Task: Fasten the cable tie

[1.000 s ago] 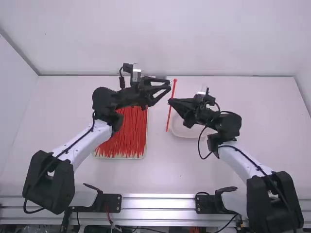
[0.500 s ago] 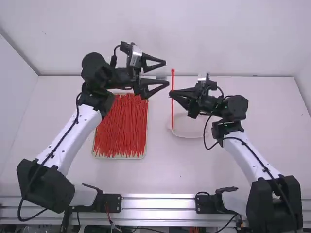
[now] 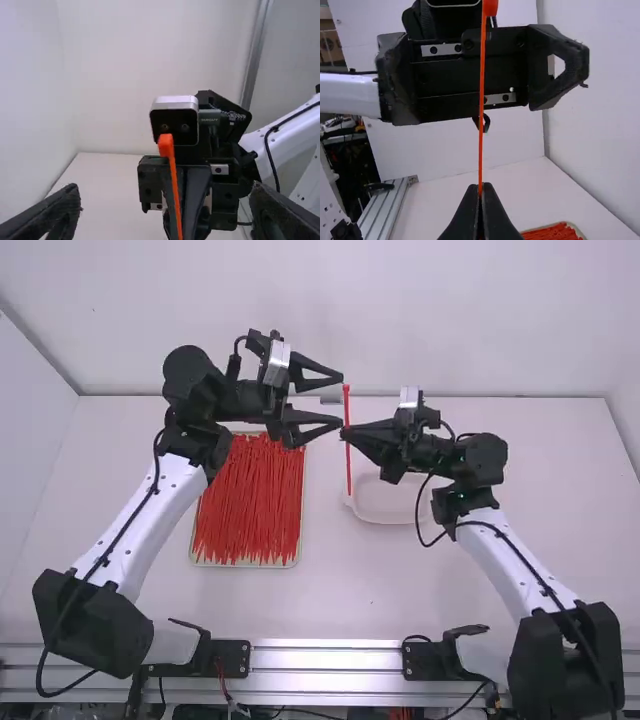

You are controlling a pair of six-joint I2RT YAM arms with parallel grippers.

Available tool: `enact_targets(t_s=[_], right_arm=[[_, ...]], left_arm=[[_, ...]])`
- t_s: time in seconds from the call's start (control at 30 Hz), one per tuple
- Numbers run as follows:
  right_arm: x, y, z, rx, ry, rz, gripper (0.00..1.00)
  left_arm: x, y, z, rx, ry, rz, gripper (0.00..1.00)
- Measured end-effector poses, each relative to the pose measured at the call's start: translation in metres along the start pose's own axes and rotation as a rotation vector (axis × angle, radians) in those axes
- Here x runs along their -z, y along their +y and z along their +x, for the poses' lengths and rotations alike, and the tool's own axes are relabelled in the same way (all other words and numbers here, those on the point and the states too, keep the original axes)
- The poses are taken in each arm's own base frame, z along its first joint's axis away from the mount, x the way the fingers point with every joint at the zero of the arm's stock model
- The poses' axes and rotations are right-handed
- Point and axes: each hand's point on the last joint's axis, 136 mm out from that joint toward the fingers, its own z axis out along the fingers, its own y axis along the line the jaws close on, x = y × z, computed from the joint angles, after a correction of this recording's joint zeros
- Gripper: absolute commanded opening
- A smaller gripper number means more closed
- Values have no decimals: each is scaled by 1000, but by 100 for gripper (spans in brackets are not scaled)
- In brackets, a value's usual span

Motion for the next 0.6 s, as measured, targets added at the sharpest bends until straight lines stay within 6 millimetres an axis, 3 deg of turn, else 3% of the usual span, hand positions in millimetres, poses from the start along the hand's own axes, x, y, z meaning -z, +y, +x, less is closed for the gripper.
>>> enact_targets(t_s=[0.27,0.37,0.4,0.47,0.6], right_arm=[[-8,6,0,49,-11,-12,0],[-8,4,-1,61,-16,-3,0],[-8,4,-1,61,-16,-3,0],[-8,2,-2,65,-21,7,0],[-8,-1,-4,66,-30,26,0]], left_arm=[[-2,-4,-8,-3,-18,13,47],[-3,-5,-8,12,-18,15,29],[-3,-5,-8,12,-18,15,29],[-3,-5,-7,18,-17,15,20],[-4,-6,-7,17,-18,19,16]])
